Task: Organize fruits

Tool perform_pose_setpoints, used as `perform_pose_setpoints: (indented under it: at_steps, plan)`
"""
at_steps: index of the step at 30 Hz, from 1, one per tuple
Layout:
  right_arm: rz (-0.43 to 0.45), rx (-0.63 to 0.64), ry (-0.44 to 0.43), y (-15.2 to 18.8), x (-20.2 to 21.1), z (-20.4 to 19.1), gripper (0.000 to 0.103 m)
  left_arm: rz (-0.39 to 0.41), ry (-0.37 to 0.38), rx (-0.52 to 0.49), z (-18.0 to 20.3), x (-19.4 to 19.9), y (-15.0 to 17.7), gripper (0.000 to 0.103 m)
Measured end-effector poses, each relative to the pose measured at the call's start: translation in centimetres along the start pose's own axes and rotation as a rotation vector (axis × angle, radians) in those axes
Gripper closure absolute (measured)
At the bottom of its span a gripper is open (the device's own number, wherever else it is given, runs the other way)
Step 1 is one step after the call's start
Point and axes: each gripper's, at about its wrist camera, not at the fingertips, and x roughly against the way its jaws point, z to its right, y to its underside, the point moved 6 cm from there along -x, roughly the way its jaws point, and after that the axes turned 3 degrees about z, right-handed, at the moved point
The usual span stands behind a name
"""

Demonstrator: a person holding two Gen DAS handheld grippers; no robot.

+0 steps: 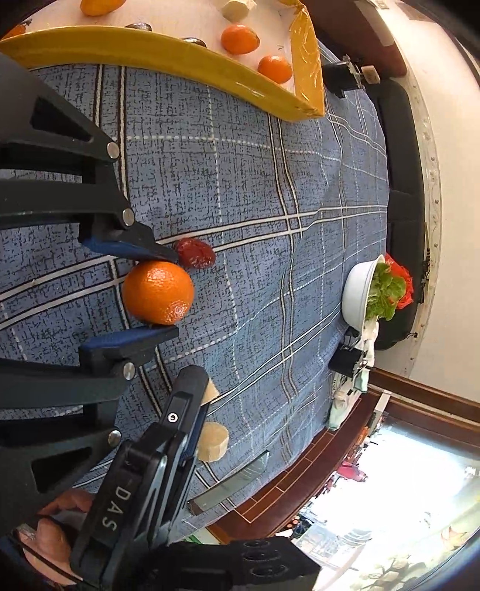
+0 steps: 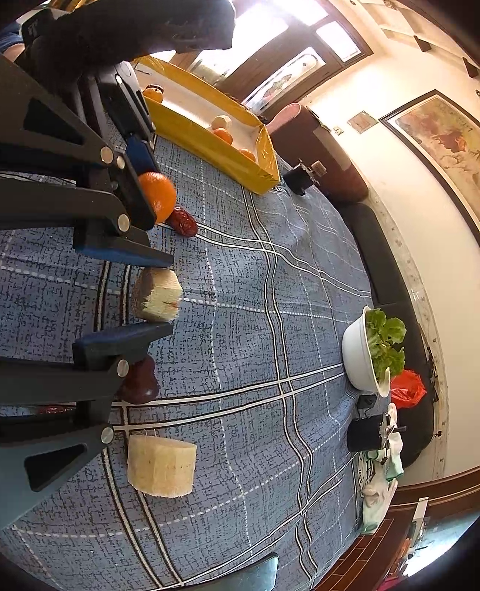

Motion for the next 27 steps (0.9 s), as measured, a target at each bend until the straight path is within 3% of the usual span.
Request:
perform_pose_setpoints:
  at_steps: [27]
  plan:
    - [0.009,0.048,-0.007,0.2,0.0,-0.9,0.071,0.090,-0.069,0.104,-3.6,1.9,-1.2,0.071]
